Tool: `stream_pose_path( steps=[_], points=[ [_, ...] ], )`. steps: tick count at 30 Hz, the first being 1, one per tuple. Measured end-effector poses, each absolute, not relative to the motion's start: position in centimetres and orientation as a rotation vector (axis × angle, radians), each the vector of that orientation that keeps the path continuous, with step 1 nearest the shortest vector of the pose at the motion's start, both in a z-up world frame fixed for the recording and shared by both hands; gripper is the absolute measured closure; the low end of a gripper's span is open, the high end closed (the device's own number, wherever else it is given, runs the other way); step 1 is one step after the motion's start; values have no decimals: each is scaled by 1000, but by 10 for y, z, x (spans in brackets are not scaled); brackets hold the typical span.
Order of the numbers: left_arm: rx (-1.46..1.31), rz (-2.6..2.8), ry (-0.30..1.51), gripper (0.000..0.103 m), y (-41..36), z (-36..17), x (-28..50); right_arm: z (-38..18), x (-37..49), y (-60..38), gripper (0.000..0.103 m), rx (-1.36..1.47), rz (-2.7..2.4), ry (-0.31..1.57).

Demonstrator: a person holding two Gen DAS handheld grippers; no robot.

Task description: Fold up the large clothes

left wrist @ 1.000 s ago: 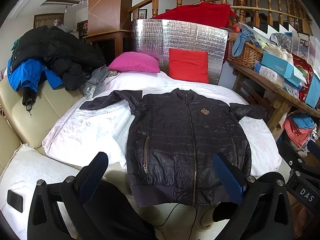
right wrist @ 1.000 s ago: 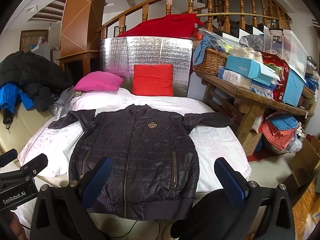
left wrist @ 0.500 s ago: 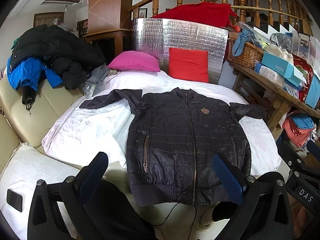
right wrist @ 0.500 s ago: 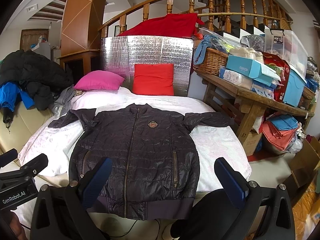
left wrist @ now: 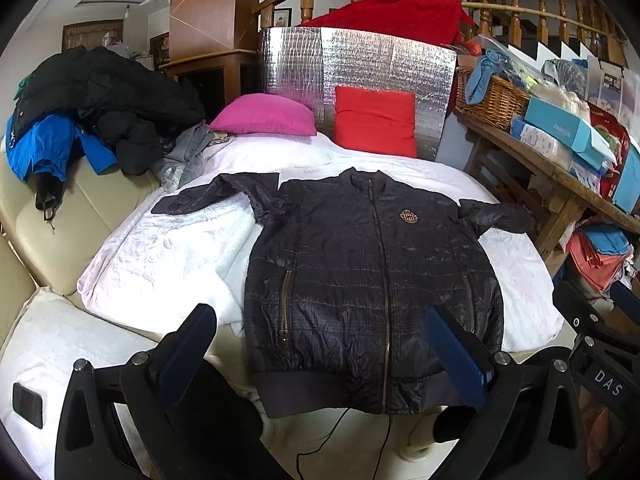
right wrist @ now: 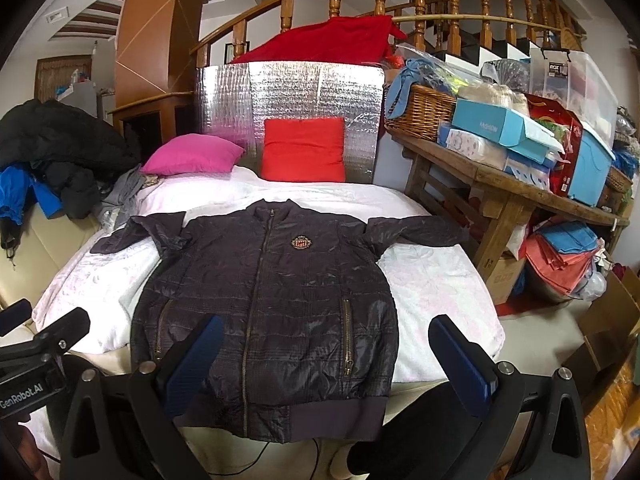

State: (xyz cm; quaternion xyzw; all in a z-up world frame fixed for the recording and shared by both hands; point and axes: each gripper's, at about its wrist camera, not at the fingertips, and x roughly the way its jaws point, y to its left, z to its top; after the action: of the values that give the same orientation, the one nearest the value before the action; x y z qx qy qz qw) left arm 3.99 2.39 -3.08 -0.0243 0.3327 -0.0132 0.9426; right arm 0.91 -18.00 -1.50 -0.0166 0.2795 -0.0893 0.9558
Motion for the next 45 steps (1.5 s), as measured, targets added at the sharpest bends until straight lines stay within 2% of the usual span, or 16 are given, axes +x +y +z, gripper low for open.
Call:
stream_pose_path(
  steps=[5, 10, 17, 23, 31, 34, 38, 40, 41, 43, 45],
  points=[
    [-32, -13, 715, 0, 23, -39, 77, -20, 38, -188, 0, -29, -183, 584],
    [-29, 19, 815, 0, 27, -72, 160, -34, 102, -227, 0, 63, -132, 592],
    [-22, 136, 880, 0, 28, -139, 288, -79, 213, -368, 0, 351, -233, 612],
    [-61, 153, 889, 0, 12, -165, 373, -123, 290, -481, 0, 425, -474, 655],
    [5, 133, 877, 0, -3, -190, 401, -180, 363, -600, 0, 909, -405, 630],
    [24, 124, 874, 0, -8, -195, 407, -192, 387, -614, 0, 983, -372, 634],
    [35, 108, 890, 0, -10, -202, 409, -216, 419, -616, 0, 1004, -455, 733],
    [50, 119, 893, 0, -11, -205, 410, -232, 427, -613, 7, 1012, -480, 760],
    [52, 127, 892, 0, -10, -205, 410, -228, 425, -608, 35, 980, -513, 724],
    [41, 131, 886, 0, -9, -205, 411, -223, 427, -601, 77, 979, -474, 706],
    [23, 132, 879, 0, -7, -201, 411, -214, 423, -589, 78, 977, -458, 666]
  ],
)
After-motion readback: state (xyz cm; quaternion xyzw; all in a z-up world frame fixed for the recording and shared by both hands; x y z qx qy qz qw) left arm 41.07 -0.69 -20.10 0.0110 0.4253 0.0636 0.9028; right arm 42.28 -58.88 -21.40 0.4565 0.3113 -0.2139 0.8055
